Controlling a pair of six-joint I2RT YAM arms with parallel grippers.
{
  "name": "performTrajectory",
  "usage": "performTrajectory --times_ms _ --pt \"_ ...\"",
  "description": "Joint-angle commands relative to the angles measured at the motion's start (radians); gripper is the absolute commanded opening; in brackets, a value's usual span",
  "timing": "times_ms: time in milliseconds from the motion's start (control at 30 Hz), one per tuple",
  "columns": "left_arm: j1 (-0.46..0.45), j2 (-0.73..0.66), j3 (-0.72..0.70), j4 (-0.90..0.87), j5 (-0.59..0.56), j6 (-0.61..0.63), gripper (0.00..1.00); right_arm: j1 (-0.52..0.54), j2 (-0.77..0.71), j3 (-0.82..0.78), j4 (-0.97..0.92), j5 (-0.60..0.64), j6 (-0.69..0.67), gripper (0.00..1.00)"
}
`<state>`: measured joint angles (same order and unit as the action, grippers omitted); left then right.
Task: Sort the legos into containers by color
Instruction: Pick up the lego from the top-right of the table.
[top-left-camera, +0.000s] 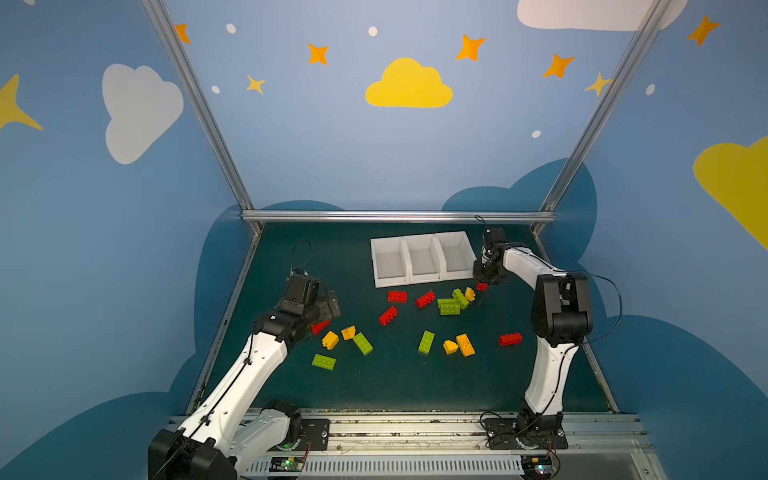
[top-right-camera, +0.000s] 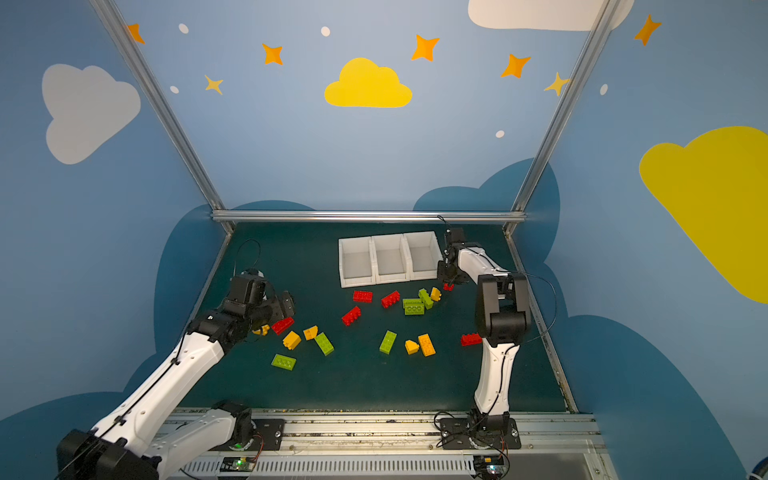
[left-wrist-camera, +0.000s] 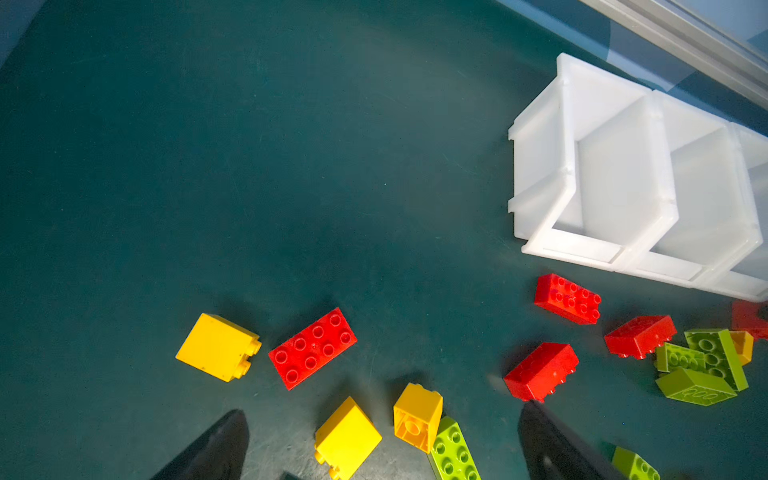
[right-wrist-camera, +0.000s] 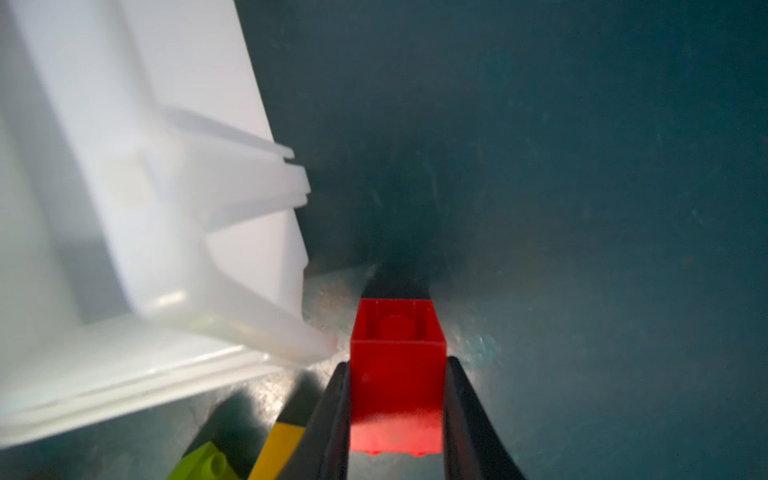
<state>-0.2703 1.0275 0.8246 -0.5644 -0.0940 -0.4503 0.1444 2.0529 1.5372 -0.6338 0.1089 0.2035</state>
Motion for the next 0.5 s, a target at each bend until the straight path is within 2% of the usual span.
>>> performTrajectory --times_ms 0,133,300,467 --pt "0.002 -0.022 -0.001 0.014 0.009 -0.008 1.0 0.006 -0.09 -0.024 -0.044 -0.002 0.0 0.22" --pt "0.004 -0.034 -0.001 0.014 0.016 -0.01 1.0 0.01 -0.164 -0.028 -0.064 -0.012 -0.003 0.22" --pt "0.006 -0.05 -0.006 0.019 0.028 -0.009 1.0 0.018 -0.21 0.016 -0.061 -0.093 0.006 0.22" --pt "0.005 -0.051 -0.007 0.017 0.033 -0.009 1.0 0.031 -0.155 0.158 -0.077 -0.167 0.025 0.22"
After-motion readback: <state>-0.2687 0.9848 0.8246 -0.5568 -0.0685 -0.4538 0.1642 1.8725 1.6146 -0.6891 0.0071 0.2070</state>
